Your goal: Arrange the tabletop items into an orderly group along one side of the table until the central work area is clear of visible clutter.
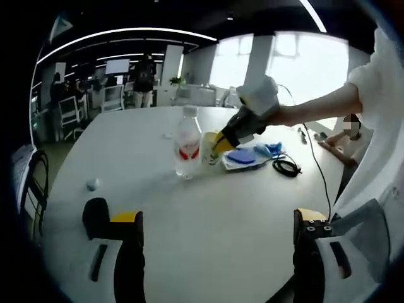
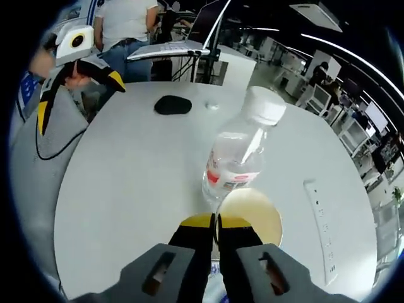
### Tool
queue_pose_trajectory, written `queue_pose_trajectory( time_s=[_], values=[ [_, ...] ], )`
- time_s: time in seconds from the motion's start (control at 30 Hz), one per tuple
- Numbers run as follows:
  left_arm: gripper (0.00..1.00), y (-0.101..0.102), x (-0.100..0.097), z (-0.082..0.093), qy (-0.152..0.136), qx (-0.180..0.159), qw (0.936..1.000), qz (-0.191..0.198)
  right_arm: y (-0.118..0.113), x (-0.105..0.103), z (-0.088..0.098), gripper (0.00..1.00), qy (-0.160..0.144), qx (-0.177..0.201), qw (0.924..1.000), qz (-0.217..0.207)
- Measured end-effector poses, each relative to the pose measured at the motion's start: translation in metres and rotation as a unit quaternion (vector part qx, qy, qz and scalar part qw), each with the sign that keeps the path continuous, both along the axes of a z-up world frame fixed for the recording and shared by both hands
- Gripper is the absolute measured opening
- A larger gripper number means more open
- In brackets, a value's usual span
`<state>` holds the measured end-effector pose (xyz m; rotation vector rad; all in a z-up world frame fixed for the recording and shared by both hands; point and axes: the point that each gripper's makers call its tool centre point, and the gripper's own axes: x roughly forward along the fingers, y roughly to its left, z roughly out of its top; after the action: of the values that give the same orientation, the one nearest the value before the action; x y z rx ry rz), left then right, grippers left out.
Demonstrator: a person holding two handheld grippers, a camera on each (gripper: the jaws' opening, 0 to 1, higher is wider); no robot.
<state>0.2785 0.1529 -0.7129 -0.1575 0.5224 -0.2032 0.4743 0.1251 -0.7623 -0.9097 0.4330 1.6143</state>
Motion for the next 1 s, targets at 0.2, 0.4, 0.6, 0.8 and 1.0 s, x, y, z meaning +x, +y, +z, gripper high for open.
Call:
queue_pose_trajectory(
  time_s=[0.2, 0.4, 0.6, 0.8, 1.0],
  values=[
    [0.96, -0.002, -0.002, -0.004, 0.005, -0.004, 1.0000, -0.001, 0.001, 0.000, -0.007, 0.00, 0.005, -0.004, 1.0000, -0.003],
    [0.96, -0.005, -0.002, -0.007, 0.007, -0.008, 0.9999, -0.002, 0.001, -0.001, -0.012, 0.00, 0.007, -0.006, 1.0000, -0.002],
    [0.96, -0.007, -0.002, -0.011, 0.008, -0.013, 0.9999, -0.001, 0.002, 0.000, -0.015, 0.00, 0.006, -0.007, 1.0000, 0.000],
    [0.96, -0.008, -0.003, -0.013, 0.011, -0.014, 0.9998, -0.003, 0.003, 0.000, -0.015, 0.00, 0.002, -0.008, 1.0000, 0.003],
    [0.96, -0.005, -0.001, -0.012, 0.009, -0.015, 0.9998, -0.001, 0.002, -0.001, -0.015, 0.00, -0.002, -0.011, 0.9999, 0.008]
  ],
)
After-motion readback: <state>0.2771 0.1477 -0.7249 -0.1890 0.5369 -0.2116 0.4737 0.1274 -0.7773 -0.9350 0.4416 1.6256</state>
